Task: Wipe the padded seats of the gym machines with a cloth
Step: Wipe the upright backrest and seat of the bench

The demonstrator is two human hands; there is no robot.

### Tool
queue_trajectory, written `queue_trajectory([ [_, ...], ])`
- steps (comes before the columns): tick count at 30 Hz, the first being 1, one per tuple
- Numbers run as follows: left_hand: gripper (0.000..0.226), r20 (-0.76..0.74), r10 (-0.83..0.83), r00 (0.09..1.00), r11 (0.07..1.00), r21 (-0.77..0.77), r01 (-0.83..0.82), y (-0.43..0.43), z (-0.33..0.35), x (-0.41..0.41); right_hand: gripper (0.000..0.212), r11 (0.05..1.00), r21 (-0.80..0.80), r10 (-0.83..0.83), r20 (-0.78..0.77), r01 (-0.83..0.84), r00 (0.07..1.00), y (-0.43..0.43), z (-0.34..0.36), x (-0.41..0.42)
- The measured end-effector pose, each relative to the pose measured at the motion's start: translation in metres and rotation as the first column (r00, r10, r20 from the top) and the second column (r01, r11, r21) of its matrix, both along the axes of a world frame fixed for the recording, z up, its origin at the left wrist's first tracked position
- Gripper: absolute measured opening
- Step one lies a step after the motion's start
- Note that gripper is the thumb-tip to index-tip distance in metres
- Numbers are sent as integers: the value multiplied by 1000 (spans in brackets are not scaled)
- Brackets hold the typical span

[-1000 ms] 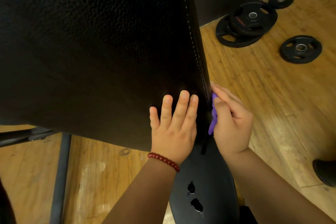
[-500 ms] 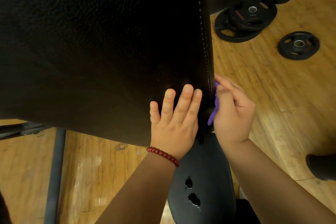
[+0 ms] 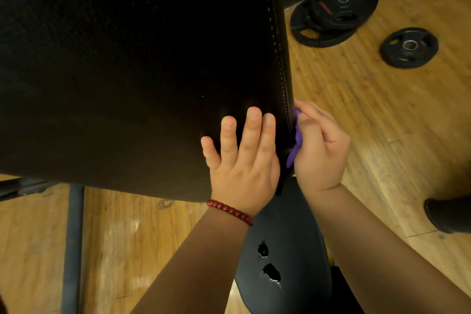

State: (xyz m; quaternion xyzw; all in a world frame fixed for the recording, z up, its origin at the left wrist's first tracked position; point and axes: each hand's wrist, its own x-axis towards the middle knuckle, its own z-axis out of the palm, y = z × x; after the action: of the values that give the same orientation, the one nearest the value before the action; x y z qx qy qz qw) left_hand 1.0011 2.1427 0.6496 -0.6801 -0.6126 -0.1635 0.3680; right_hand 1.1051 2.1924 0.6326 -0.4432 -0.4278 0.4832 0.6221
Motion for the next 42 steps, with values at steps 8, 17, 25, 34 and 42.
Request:
queue_trajectory([
  [8, 89, -20, 1, 1000, 999, -47, -2, -6, -2, -2, 37, 964, -267, 17, -9, -18, 1000, -5, -50, -5],
  [17, 87, -68, -33, 997, 993, -115, 25, -10, -16, 0, 33, 994, -97, -63, -83, 55, 995, -9, -17, -7],
  [25, 87, -91, -30, 995, 996, -89, 22, -6, -22, -3, 37, 937, -347, -40, -25, 29, 999, -9, -76, -9],
  [34, 84, -102, -50, 994, 987, -158, 33, -12, -36, 0, 33, 977, -173, -135, -58, 124, 989, -16, -50, -12],
  [42, 87, -85, -44, 995, 989, -143, 32, -10, -40, 3, 31, 956, -270, -123, 0, 119, 992, -18, -66, -9],
])
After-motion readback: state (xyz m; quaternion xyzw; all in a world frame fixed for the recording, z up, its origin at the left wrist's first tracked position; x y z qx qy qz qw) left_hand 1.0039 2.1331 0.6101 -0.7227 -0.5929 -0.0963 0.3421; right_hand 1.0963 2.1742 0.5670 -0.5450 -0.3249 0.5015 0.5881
